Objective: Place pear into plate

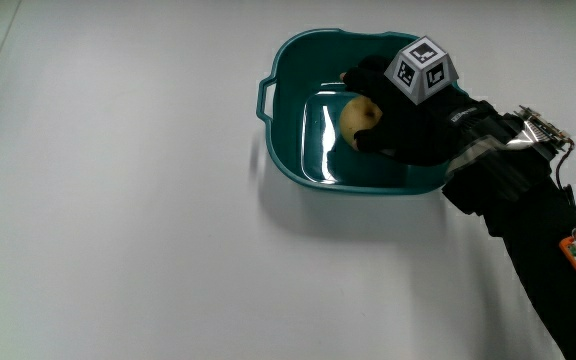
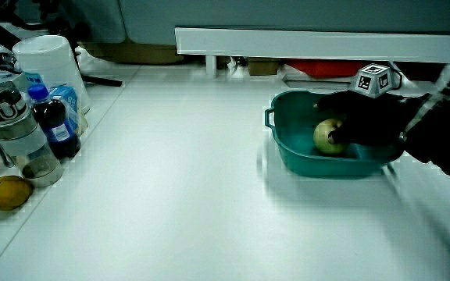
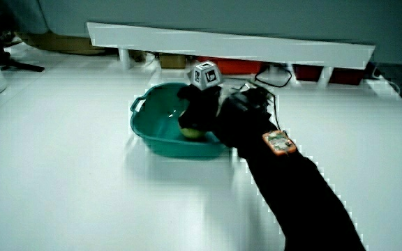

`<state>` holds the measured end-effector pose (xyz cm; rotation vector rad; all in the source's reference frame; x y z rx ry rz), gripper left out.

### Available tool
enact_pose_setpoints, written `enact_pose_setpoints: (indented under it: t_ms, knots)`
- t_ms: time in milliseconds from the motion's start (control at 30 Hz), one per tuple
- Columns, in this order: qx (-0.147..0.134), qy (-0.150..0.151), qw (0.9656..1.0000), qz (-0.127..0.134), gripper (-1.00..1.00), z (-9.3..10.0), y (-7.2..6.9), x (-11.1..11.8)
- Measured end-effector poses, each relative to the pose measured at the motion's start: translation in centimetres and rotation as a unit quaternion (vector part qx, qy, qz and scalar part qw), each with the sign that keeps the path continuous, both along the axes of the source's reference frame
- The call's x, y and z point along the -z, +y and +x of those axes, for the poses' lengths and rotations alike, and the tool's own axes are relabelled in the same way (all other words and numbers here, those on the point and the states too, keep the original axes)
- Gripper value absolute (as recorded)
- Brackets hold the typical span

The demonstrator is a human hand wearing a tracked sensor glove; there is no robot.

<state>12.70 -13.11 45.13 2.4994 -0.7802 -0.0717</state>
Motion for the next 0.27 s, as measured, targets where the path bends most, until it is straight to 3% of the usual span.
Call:
enact_pose_setpoints:
  t_ms: [133,233,267]
  knots:
    - [-0.005,-0.005,1.0,-0.004,-1.0,1.2,-0.3,-0.2]
    - [0.001,-0.006,0.9999,0.008,-1.0,2.0,0.3,1.0]
    - [-0.011,-0.001,0.9996,0.026,-1.0,2.6,0.3,0.8]
